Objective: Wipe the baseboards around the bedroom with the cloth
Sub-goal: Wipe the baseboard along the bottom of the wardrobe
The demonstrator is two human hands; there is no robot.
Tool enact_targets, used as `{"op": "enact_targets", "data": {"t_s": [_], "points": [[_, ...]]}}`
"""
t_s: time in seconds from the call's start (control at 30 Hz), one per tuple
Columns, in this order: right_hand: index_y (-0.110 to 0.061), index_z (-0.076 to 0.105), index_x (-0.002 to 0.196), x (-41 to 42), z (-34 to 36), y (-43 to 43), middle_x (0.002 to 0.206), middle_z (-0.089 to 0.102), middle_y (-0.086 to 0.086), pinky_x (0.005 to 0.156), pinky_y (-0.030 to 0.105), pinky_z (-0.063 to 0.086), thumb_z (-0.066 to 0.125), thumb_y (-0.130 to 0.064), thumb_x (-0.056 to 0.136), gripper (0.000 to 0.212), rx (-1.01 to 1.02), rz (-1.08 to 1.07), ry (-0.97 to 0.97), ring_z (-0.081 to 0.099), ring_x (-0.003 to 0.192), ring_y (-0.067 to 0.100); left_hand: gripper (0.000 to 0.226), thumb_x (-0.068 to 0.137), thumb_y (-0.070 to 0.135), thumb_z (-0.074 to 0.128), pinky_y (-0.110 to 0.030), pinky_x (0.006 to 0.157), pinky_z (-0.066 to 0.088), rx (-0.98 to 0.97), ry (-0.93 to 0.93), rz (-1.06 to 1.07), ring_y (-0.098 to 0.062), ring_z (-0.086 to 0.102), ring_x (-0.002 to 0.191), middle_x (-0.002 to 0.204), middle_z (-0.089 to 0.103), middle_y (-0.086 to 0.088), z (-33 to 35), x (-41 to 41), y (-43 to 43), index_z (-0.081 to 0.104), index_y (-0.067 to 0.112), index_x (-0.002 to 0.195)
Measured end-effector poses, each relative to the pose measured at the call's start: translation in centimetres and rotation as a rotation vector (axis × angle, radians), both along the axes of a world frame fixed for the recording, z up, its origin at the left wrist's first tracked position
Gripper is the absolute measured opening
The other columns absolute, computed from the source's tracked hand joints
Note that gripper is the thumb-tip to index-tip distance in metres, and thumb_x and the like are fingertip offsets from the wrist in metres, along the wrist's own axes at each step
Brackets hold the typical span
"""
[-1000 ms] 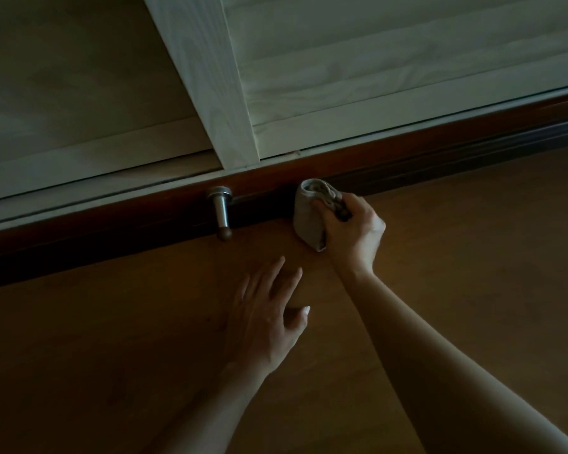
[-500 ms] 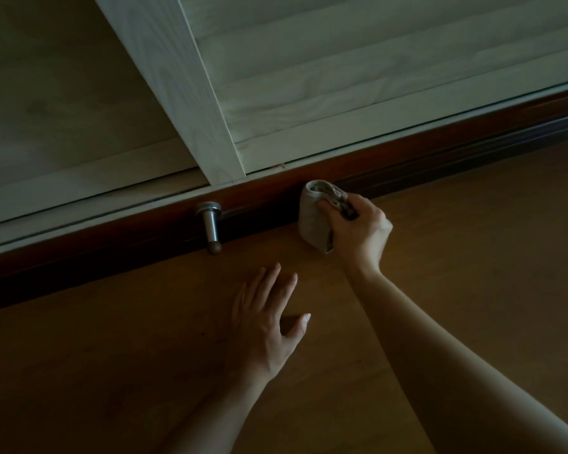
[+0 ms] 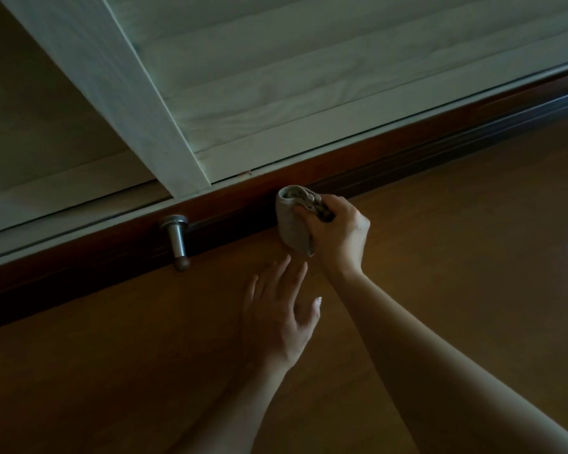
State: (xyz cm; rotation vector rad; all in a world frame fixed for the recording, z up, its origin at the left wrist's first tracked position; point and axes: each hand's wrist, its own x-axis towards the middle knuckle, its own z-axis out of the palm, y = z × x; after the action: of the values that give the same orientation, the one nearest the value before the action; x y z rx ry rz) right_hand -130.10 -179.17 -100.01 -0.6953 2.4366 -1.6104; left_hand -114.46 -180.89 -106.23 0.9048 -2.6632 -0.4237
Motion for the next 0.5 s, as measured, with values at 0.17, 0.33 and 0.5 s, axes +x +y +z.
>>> {"op": "enact_targets", "data": {"t_s": [0.17, 0.33, 0.5], "points": [[-0.019, 0.074, 0.107, -4.6, 0.0, 2.5, 0.098, 0.069, -0.008, 0.068, 0.007, 0.045, 0.075, -0.031, 0.089, 0.022, 0.071, -0.186, -0.001, 0.062, 0.085, 0.002, 0.061, 0.098, 0.064, 0.031, -0.047, 0.120, 0.026, 0.030, -0.120, 0.037, -0.021, 0.033, 0.145, 0.160, 0.040, 0.002, 0.4, -1.6, 0.5, 0.048, 0.035, 0.150], [-0.019, 0.073, 0.112, -7.9, 0.5, 4.2, 0.102, 0.068, -0.007, 0.068, 0.003, 0.044, 0.075, -0.031, 0.089, 0.026, 0.094, -0.239, -0.026, 0.059, 0.087, -0.001, 0.063, 0.097, 0.067, 0.030, -0.048, 0.121, 0.022, 0.018, -0.194, 0.032, -0.020, 0.030, 0.148, 0.162, 0.034, 0.003, 0.7, -2.0, 0.8, 0.042, 0.038, 0.152], [-0.018, 0.074, 0.108, -6.1, 0.2, 3.1, 0.097, 0.066, -0.011, 0.070, 0.002, 0.042, 0.077, -0.027, 0.087, 0.023, 0.061, -0.192, -0.059, 0.055, 0.082, -0.009, 0.062, 0.097, 0.065, 0.031, -0.049, 0.119, 0.024, 0.000, -0.215, 0.047, -0.022, 0.032, 0.147, 0.161, 0.036, 0.002, 0.8, -2.0, 0.8, 0.044, 0.037, 0.151]]}}
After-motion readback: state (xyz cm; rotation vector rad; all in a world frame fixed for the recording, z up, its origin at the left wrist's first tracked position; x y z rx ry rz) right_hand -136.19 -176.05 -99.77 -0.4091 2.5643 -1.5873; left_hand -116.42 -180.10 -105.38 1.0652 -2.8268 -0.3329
